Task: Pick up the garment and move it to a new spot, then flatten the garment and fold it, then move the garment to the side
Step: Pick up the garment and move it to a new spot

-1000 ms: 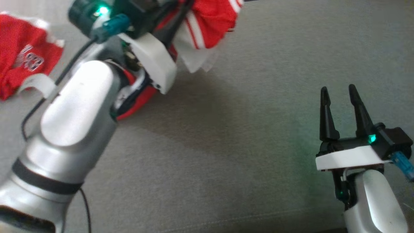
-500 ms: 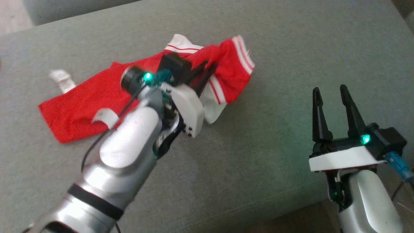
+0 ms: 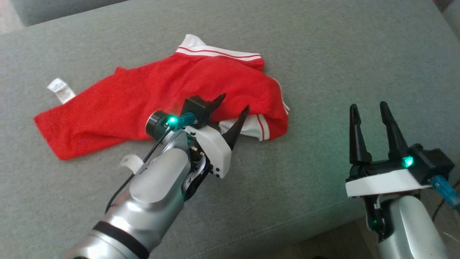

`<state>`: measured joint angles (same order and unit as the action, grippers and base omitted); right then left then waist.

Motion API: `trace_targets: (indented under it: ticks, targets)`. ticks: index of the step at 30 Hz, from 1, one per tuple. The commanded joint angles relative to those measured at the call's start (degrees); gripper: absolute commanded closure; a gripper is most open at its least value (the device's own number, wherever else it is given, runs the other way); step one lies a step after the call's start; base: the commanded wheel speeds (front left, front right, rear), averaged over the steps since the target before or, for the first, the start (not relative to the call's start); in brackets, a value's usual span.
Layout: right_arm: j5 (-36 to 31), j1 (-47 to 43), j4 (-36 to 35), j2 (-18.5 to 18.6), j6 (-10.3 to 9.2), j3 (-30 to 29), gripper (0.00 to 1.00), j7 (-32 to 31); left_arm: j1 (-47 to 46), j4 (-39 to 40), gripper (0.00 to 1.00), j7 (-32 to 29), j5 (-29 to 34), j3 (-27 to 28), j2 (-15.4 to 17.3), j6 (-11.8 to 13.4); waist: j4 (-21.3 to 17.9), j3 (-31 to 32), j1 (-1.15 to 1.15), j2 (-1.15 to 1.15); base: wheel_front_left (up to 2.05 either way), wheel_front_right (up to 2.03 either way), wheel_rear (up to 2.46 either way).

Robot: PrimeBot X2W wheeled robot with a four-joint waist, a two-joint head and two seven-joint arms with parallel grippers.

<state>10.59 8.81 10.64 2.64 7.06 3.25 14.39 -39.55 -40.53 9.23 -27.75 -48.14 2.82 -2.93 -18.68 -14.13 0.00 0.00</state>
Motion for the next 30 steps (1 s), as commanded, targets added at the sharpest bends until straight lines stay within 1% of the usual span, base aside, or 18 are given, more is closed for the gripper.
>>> trace_targets:
  ticks: [1, 3, 6, 9, 13, 14, 19, 21, 24, 30]
  targets:
    - [-0.20, 1.11, -2.04, 0.23, 0.43, 0.86, 0.00, 0.61, -2.15, 1.78, 0.00, 1.31, -0.64, 1.12, 0.10, 0.64, 1.11, 0.17, 0.00, 0.00, 0.00, 0.00, 0.00]
    - [-0.38, 1.15, -2.07, 0.23, 0.43, 0.68, 0.00, 0.61, -2.29, 2.01, 0.00, 1.94, -1.03, 1.10, 0.09, 0.94, 1.66, 0.36, 0.00, 0.00, 0.00, 0.00, 0.00]
    - [-0.99, 1.17, -2.08, 0.23, 0.43, 0.12, 0.00, 0.61, -2.47, 2.45, 0.00, 3.44, -1.67, 1.40, 0.08, 1.70, 3.51, 1.20, 0.00, 0.00, 0.00, 0.00, 0.00]
    - [-1.62, 0.96, -1.92, 0.23, 0.43, -0.29, 0.00, 0.61, -1.64, 3.13, 0.00, 4.72, -2.10, 2.84, 0.41, 2.77, 5.41, 2.51, 0.00, 0.00, 0.00, 0.00, 0.00]
    - [-2.55, 0.38, -1.80, 0.23, 0.43, -1.15, 0.00, 0.61, 1.41, 5.63, 0.00, 5.54, -2.07, 5.19, 2.81, 4.32, 7.98, 4.37, 0.00, 0.00, 0.00, 0.00, 0.00]
    - [-2.98, -0.01, -1.72, 0.23, 0.43, -1.86, 0.00, 0.61, 3.49, 7.39, 0.00, 5.67, -1.99, 6.40, 4.27, 5.05, 9.33, 5.30, 0.00, 0.00, 0.00, 0.00, 0.00]
    - [-3.57, -0.66, -1.70, 0.23, 0.43, -2.64, 0.00, 0.61, 10.40, 14.58, 0.00, 5.74, -1.68, 11.36, 7.78, 7.88, 11.80, 7.26, 0.00, 0.00, 0.00, 0.00, 0.00]
    - [-3.82, -0.93, -1.77, 0.23, 0.43, -3.06, 0.00, 0.61, 13.31, 16.97, 0.00, 5.75, -1.45, 13.31, 8.85, 9.42, 12.76, 7.84, 0.00, 0.00, 0.00, 0.00, 0.00]
    - [-4.23, -1.37, -1.81, 0.23, 0.43, -3.27, 0.00, 0.61, 17.07, 20.67, 0.00, 5.75, -0.96, 16.17, 9.98, 11.17, 13.97, 8.72, 0.00, 0.00, 0.00, 0.00, 0.00]
    - [-4.38, -1.98, -1.58, 0.23, 0.43, -2.77, 0.00, 0.61, 24.21, 26.41, 0.00, 5.76, -0.38, 21.50, 10.96, 13.10, 15.66, 9.90, 0.00, 0.00, 0.00, 0.00, 0.00]
